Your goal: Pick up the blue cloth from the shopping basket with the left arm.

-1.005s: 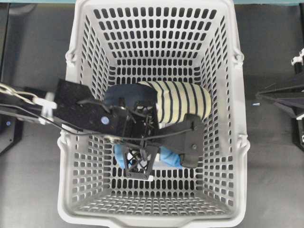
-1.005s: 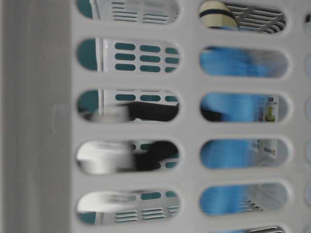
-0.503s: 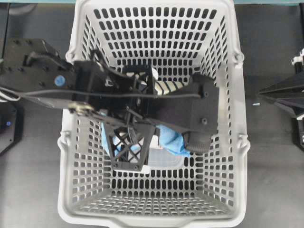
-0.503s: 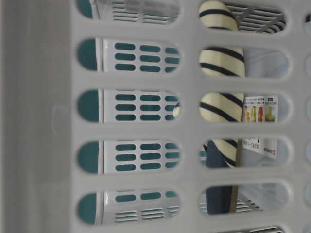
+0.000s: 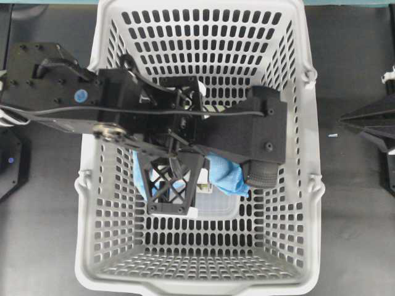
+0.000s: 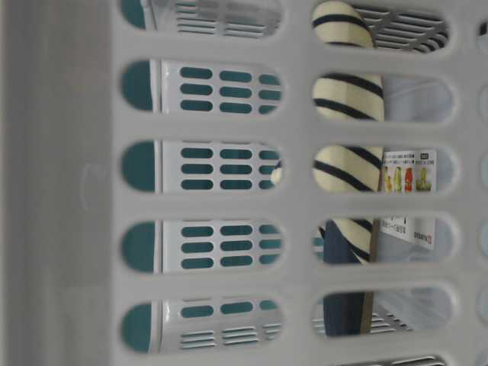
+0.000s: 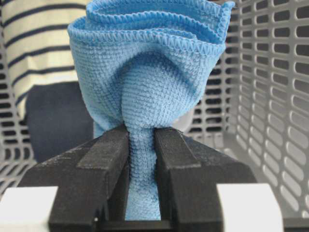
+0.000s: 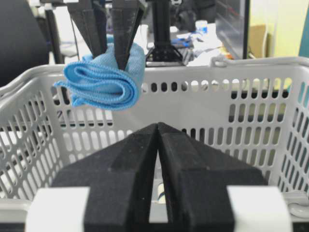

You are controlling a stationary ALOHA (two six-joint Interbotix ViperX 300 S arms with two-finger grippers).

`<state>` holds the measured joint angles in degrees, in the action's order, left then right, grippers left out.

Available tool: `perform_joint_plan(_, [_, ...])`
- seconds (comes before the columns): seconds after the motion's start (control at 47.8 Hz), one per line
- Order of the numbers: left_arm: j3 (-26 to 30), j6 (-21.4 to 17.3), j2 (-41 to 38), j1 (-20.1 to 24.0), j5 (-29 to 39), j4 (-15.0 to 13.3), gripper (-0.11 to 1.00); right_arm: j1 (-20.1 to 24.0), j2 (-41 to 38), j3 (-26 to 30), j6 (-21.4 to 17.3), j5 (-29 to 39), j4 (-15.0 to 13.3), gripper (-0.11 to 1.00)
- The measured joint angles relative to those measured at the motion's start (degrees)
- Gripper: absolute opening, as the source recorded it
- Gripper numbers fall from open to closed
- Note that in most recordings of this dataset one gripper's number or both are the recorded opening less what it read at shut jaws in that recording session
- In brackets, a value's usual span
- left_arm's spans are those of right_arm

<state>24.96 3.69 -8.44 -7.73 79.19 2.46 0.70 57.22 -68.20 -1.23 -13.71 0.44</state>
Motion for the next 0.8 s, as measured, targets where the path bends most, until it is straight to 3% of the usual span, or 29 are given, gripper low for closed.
perform_joint_plan(0.796, [0.09, 0.00, -0.44, 0.18, -0.44, 0.00, 0.12, -0.09, 0.00, 0.00, -0.62, 0.00, -0.09, -0.01])
